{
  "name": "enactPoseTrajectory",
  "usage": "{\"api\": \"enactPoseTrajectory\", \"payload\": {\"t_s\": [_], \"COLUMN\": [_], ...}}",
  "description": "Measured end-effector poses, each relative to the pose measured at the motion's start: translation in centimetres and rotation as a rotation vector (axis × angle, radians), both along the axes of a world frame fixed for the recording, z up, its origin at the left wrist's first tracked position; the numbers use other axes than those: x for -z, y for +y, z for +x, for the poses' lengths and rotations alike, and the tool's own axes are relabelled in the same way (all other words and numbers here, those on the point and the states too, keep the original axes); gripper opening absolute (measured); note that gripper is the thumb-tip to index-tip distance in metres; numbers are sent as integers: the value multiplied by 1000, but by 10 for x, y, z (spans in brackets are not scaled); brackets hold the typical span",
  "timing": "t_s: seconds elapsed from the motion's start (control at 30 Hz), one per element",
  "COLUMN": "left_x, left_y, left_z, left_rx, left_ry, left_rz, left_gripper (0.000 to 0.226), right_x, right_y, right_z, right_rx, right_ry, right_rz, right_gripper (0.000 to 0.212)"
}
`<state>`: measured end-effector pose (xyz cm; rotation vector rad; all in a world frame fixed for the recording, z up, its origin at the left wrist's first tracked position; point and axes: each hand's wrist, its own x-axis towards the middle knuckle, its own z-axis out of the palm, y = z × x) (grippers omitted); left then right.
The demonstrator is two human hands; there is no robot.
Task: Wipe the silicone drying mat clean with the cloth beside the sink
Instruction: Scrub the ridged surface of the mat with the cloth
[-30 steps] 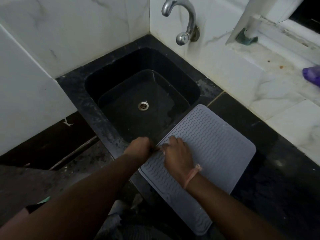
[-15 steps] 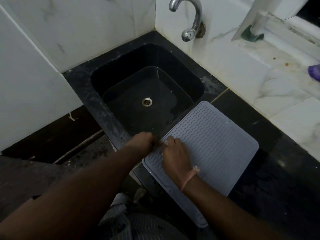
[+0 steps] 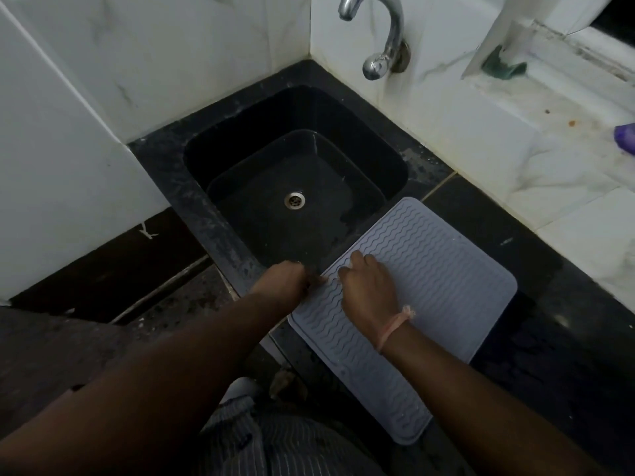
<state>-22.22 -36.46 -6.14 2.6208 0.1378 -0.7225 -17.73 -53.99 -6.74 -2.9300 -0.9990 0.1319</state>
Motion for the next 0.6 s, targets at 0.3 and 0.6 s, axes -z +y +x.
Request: {"api": "enactPoseTrajectory", "payload": {"t_s": [0.3,0.6], "left_x": [4,-4], "left_y": [0,3], "left_z": [6,2], "left_rx": [-24,-1], "left_ry": [-15,83], "left_rz": [26,26], "left_gripper": [30,39], "right_x": [7,8], "right_y": [28,-9], "right_z": [-90,-40], "right_rx": [-195,-30], "right_ry": [133,62], "right_rz": [67,100], "right_gripper": [23,31]}}
